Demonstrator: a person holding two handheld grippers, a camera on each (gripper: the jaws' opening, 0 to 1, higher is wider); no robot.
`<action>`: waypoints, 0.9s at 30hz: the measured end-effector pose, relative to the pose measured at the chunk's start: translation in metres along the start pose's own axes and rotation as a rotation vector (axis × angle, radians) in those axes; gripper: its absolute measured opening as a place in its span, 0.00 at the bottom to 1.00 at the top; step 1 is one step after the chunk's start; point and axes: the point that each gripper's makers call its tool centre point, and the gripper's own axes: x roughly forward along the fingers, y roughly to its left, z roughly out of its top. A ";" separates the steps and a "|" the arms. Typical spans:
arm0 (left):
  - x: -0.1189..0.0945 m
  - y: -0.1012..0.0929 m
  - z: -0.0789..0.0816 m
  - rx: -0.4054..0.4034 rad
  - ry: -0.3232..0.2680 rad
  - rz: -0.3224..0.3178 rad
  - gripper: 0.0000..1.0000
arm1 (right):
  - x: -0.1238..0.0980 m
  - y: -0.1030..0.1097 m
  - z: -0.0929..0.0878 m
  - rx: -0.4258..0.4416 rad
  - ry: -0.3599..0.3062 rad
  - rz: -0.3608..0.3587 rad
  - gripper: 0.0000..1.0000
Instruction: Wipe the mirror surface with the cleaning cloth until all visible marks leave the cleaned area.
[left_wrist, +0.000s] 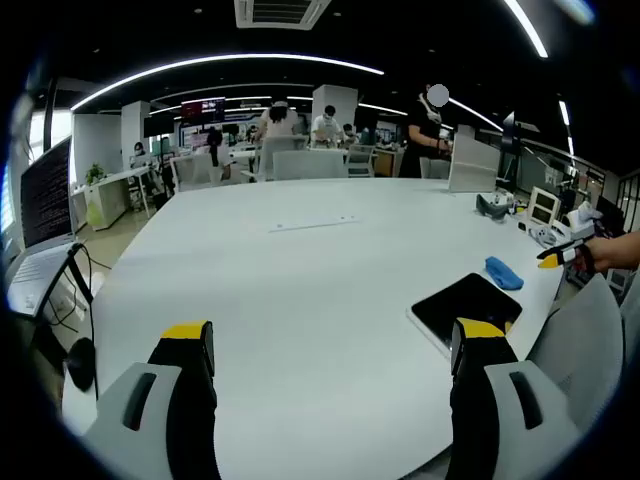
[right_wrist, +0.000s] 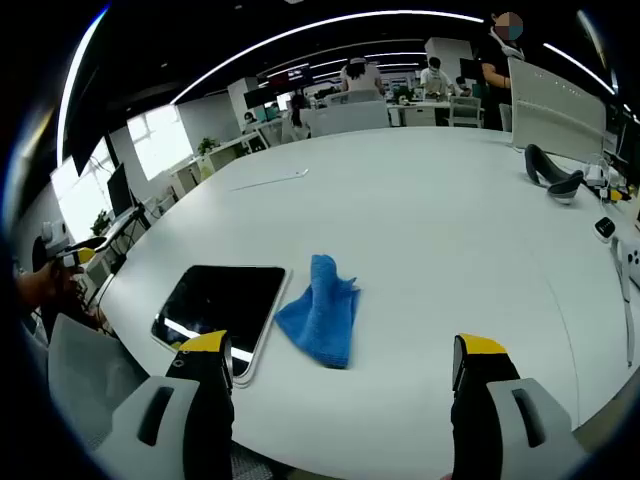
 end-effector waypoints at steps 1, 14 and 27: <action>0.000 -0.001 0.001 0.000 0.000 0.000 0.99 | 0.000 0.000 0.000 0.000 0.000 0.000 0.90; 0.000 -0.001 0.000 0.005 0.005 -0.001 0.99 | 0.000 0.000 0.002 -0.002 0.001 0.001 0.89; 0.001 0.000 0.005 0.015 0.002 -0.007 0.99 | 0.001 0.005 0.021 -0.022 -0.007 0.007 0.88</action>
